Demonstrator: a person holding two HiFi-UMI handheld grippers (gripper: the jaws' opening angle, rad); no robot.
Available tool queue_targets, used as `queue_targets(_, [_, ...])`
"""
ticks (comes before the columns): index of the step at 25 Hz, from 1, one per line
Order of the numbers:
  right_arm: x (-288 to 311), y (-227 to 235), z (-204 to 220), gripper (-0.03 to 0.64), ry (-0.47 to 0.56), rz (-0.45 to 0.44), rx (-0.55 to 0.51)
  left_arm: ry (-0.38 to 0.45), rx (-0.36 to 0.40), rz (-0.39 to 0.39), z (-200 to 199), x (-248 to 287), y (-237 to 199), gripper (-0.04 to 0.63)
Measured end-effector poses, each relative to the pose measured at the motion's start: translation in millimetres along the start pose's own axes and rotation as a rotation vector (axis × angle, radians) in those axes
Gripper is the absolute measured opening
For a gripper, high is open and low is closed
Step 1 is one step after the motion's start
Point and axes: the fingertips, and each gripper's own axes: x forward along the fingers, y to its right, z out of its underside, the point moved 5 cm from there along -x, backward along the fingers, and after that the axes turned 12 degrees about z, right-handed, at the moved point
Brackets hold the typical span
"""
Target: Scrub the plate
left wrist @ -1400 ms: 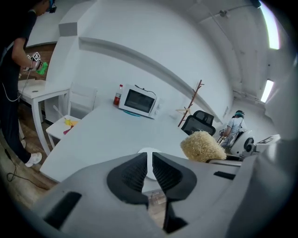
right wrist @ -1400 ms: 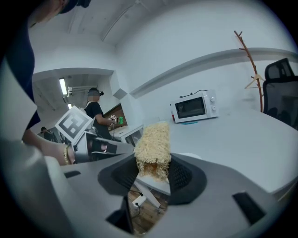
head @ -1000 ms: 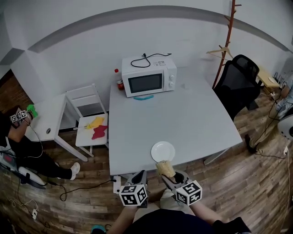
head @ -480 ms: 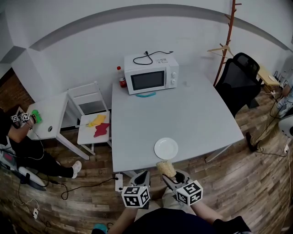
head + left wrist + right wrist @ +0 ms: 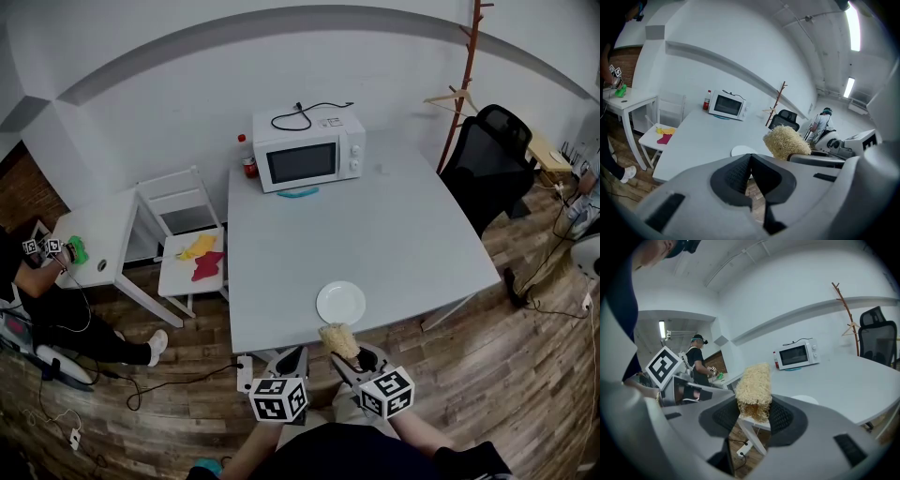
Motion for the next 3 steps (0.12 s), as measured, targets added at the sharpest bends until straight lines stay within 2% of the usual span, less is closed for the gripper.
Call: queue_targets(3, [3.4,1.5,-2.0,0.176,-0.002,0.009,-0.002,0.002,-0.009,0.0,-2.4,0.1,-3.4,0.018])
